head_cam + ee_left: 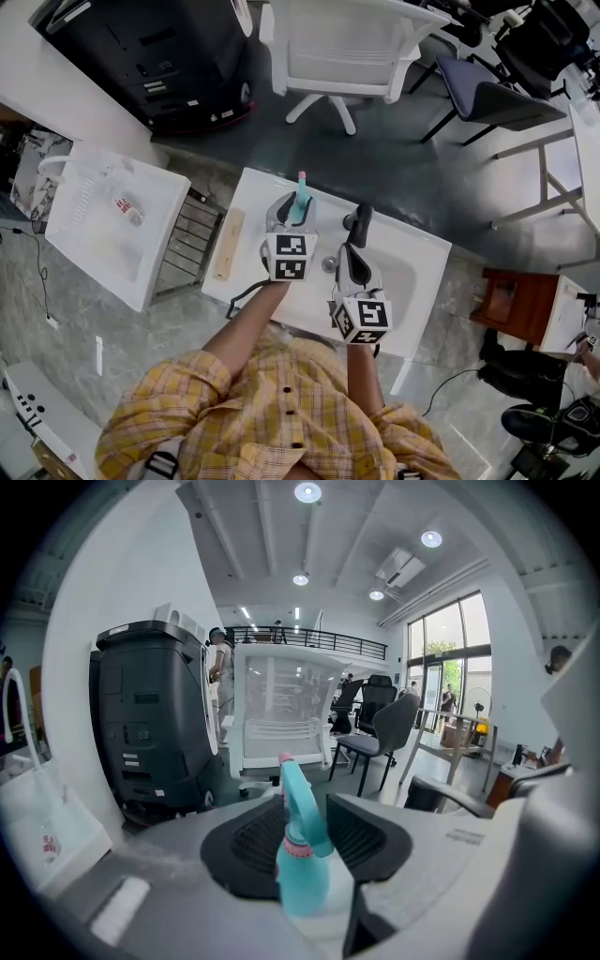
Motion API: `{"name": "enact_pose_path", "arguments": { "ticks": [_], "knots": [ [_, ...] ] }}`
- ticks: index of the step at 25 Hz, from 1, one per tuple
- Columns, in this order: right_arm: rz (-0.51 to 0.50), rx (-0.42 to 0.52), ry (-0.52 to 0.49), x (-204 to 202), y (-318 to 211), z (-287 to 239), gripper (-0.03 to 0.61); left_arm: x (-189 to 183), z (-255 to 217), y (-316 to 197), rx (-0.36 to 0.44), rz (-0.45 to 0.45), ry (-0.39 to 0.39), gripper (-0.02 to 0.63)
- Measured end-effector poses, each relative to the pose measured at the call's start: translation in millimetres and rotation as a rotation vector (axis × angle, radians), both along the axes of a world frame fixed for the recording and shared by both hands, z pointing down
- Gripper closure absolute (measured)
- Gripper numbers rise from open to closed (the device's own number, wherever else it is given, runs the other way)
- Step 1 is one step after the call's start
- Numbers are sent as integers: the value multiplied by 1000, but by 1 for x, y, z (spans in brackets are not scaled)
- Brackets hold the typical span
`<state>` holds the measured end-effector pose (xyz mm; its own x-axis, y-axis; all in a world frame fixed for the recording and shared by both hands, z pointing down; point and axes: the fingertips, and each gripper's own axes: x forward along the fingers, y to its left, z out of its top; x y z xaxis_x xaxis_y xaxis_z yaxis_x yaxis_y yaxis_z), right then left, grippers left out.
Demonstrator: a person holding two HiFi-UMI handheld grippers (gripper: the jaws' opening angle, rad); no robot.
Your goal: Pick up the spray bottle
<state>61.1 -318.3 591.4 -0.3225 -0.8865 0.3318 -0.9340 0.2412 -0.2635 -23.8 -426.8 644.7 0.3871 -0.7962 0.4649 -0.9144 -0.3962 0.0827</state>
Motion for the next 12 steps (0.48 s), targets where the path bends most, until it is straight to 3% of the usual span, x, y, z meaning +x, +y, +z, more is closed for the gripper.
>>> {"name": "enact_pose_path", "arguments": {
  "ticks": [12],
  "knots": [
    [19, -7, -6, 8, 1, 3, 580, -4, 19, -4, -47, -44, -25, 503]
  ]
}}
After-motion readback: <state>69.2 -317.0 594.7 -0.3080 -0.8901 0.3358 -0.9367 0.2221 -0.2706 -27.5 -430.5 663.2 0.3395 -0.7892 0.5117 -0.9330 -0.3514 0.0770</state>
